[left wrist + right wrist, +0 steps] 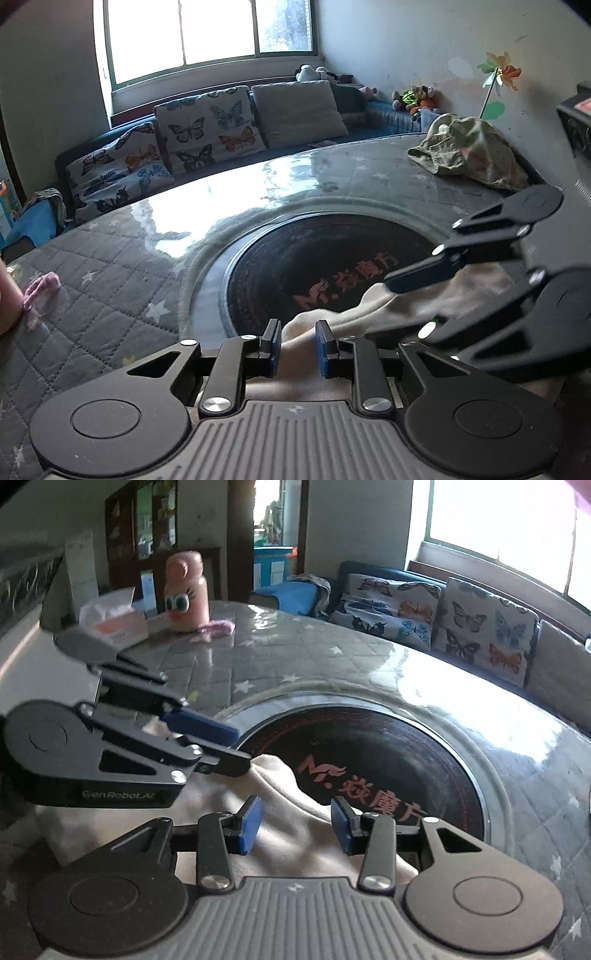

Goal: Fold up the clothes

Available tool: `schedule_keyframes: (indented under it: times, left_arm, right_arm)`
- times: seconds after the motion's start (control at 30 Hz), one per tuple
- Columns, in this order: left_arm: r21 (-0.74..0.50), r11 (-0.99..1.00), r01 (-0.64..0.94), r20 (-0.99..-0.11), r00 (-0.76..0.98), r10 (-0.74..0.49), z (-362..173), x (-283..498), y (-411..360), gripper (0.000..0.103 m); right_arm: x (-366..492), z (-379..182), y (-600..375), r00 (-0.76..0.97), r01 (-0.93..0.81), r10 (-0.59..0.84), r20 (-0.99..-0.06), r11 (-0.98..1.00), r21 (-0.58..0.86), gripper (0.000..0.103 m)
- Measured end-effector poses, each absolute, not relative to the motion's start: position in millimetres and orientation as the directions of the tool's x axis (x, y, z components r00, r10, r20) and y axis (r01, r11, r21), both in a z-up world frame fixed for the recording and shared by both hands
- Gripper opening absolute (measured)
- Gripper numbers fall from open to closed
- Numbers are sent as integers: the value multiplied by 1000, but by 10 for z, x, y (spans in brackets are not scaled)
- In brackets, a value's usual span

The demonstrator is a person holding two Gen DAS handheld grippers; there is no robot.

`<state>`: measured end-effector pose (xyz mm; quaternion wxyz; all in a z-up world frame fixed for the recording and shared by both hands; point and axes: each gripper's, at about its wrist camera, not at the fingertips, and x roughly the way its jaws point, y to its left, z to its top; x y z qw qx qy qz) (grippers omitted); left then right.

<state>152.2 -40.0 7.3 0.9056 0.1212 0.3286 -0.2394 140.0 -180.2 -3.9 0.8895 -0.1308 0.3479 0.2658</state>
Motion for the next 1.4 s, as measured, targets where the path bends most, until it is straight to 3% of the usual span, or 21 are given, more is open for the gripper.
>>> schedule_keyframes:
  times: [0.27, 0.83, 0.97, 1.07, 1.4]
  left_arm:
    - [45, 861, 507, -685, 643, -343, -61, 1647, -421, 23]
    - [48, 886, 461, -656, 684, -321, 117, 1496, -288, 23]
    - [36, 891, 452, -630, 703, -331, 232, 1276, -143, 23]
    - [42, 889, 455, -621, 709, -334, 254, 1059, -79, 30]
    - [37, 887, 459, -627, 702, -337, 124, 475, -11, 32]
  right_arm:
    - [1167, -14, -1759, 586, -614, 407, -701, 787, -58, 42]
    - [431, -2, -1304, 515, -763, 540, -666, 642, -69, 41]
    - [365, 50, -1415, 522, -750, 542, -658, 660, -51, 43]
    - [334, 85, -1586, 537, -719, 530, -656, 695, -27, 47]
    - [242, 70, -2264, 600, -553, 454, -659, 830, 68, 51]
